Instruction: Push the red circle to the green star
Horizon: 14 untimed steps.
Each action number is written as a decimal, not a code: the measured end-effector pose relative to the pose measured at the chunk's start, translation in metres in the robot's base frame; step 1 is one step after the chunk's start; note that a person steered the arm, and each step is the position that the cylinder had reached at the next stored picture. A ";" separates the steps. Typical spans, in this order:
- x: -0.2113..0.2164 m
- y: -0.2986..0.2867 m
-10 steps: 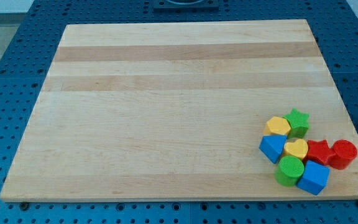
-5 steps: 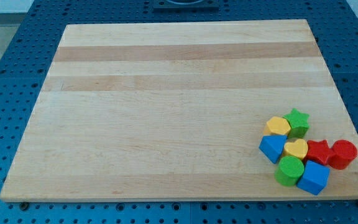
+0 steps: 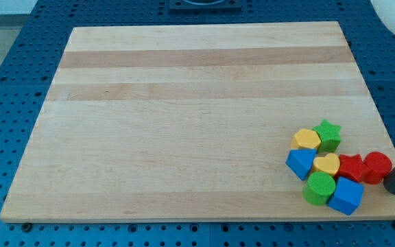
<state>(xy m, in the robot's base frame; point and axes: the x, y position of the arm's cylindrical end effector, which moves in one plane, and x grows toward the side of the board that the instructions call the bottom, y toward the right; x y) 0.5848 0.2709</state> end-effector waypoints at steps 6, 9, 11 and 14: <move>-0.027 0.033; -0.031 0.006; -0.037 -0.008; -0.037 -0.032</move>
<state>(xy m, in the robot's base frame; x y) 0.5482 0.2389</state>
